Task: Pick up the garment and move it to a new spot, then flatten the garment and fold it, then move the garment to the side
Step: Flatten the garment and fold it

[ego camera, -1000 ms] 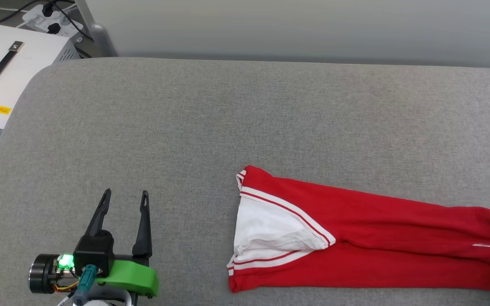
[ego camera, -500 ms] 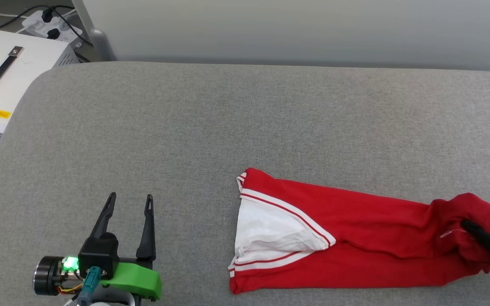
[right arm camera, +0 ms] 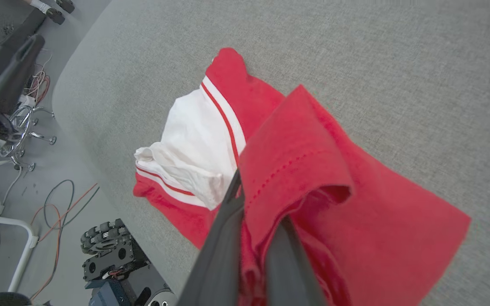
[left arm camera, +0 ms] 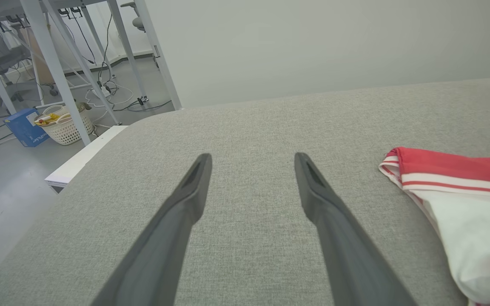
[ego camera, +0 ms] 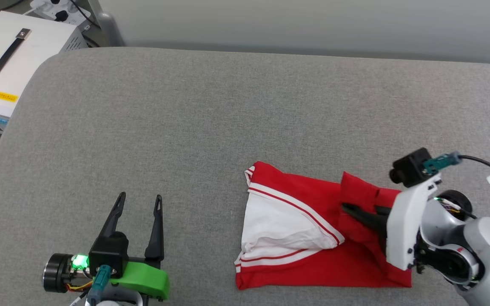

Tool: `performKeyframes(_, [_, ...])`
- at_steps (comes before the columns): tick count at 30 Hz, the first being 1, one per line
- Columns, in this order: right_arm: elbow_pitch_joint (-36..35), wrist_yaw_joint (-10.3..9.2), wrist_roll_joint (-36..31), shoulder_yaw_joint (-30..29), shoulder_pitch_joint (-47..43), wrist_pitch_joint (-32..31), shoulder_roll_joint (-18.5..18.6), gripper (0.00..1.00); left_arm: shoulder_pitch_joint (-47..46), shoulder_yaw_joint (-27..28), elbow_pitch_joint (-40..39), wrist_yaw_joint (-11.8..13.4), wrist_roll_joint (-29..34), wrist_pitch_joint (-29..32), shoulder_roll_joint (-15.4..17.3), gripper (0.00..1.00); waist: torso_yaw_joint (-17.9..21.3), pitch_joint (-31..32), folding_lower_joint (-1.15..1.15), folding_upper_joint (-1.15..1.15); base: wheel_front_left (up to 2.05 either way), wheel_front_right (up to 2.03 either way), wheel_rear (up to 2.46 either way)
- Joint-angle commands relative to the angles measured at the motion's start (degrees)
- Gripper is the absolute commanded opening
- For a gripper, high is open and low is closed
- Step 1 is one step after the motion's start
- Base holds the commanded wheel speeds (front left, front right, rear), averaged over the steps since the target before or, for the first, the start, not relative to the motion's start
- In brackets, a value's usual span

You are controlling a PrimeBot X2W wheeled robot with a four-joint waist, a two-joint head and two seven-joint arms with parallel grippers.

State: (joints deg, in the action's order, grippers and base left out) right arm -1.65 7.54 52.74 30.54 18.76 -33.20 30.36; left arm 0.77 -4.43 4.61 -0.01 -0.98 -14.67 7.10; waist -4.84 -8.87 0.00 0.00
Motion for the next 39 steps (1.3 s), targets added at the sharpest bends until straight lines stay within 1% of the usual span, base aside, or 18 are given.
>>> performKeyframes(1, [0.8, -0.05, -0.8, 1.5, 2.2, -0.3, -1.1, 0.0, -1.3, -0.1, 0.0, -0.2, 0.4, -0.3, -0.4, 1.0, -0.4, -0.4, 0.0, 0.0, 0.0, 0.0, 0.0])
performKeyframes(5, [4.0, -0.05, -2.7, 6.8, 7.2, -0.2, -3.9, 0.0, -1.9, -0.2, 0.1, -0.1, 0.4, -0.3, -0.5, 1.0, -0.8, -1.0, 0.0, 0.0, 0.0, 0.0, 0.0])
performKeyframes(10, [10.0, -0.05, -4.9, 12.8, 12.6, 1.1, -6.8, 0.0, -2.5, -0.6, 0.3, -0.1, 0.4, -0.3, -0.7, 1.0, -1.4, -1.7, 0.0, 0.0, 0.0, 0.0, 0.0])
performKeyframes(16, [17.5, -0.05, -5.6, 17.5, 16.8, 3.2, -9.9, 0.0, -3.4, -0.9, 0.4, 0.0, 0.4, -0.3, -0.9, 1.0, -2.3, -2.9, 0.0, 0.0, 0.0, 0.0, 0.0])
performKeyframes(22, [25.5, -0.05, -6.7, 20.8, 18.5, 6.1, -12.1, 0.0, -4.0, -1.2, 0.6, 0.1, 0.4, -0.3, -1.0, 1.0, -2.7, -4.0, 0.0, 0.0, 0.0, 0.0, 0.0])
performKeyframes(23, [27.7, -0.05, -7.0, 22.7, 18.8, 8.0, -12.6, 0.0, -4.3, -1.3, 0.7, 0.1, 0.4, -0.3, -1.1, 1.0, -2.7, -4.2, 0.0, 0.0, 0.0, 0.0, 0.0])
performKeyframes(24, [27.9, -0.05, -6.8, 22.9, 18.8, 8.9, -12.7, 0.0, -4.3, -1.3, 0.7, 0.1, 0.4, -0.3, -1.1, 1.0, -2.6, -4.2, 0.0, 0.0, 0.0, 0.0, 0.0])
performKeyframes(25, [28.1, -0.05, -6.5, 23.1, 18.8, 9.9, -12.7, 0.36, -4.2, -1.3, 0.8, 0.2, 0.4, -0.3, -1.1, 1.0, -2.5, -4.1, 0.0, 0.0, 0.0, 0.0, 0.0])
performKeyframes(26, [28.0, -0.05, -6.8, 23.3, 18.9, 10.9, -12.4, 0.36, -4.2, -1.3, 0.8, 0.2, 0.4, -0.3, -1.0, 1.0, -2.4, -3.9, 0.0, 0.0, 0.0, 0.0, 0.0])
performKeyframes(27, [27.7, -0.05, -7.6, 23.7, 19.2, 12.4, -11.8, 1.0, -4.1, -1.3, 0.9, 0.3, 0.4, -0.3, -1.0, 1.0, -2.3, -3.6, 0.0, 0.0, 0.0, 0.0, 0.0])
performKeyframes(31, [23.9, -0.05, -9.3, 23.3, 18.9, 17.7, -9.3, 1.0, -3.4, -1.1, 1.2, 0.5, 0.5, -0.3, -0.8, 1.0, -1.5, -2.3, 0.0, 0.0, 0.0, 0.0, 0.0])
performKeyframes(34, [19.7, -0.05, -10.3, 21.1, 17.6, 20.8, -6.9, 1.0, -2.7, -0.8, 1.1, 0.8, 0.5, -0.3, -0.5, 1.0, -0.5, -1.2, 0.0, 0.0, 0.0, 0.0, 0.0])
performKeyframes(37, [14.8, -0.05, -11.4, 16.5, 15.5, 23.6, -4.5, 1.0, -1.9, -0.6, 0.9, 1.0, 0.5, -0.3, -0.3, 1.0, 0.7, -0.3, 0.0, 0.0, 0.0, 0.0, 0.0])
performKeyframes(39, [12.4, -0.05, -14.3, 11.9, 14.1, 26.7, -3.0, 1.0, -1.6, -0.6, 0.7, 1.1, 0.4, -0.3, -0.2, 1.0, 1.5, 0.3, 0.0, 0.0, 0.0, 0.0, 0.0])
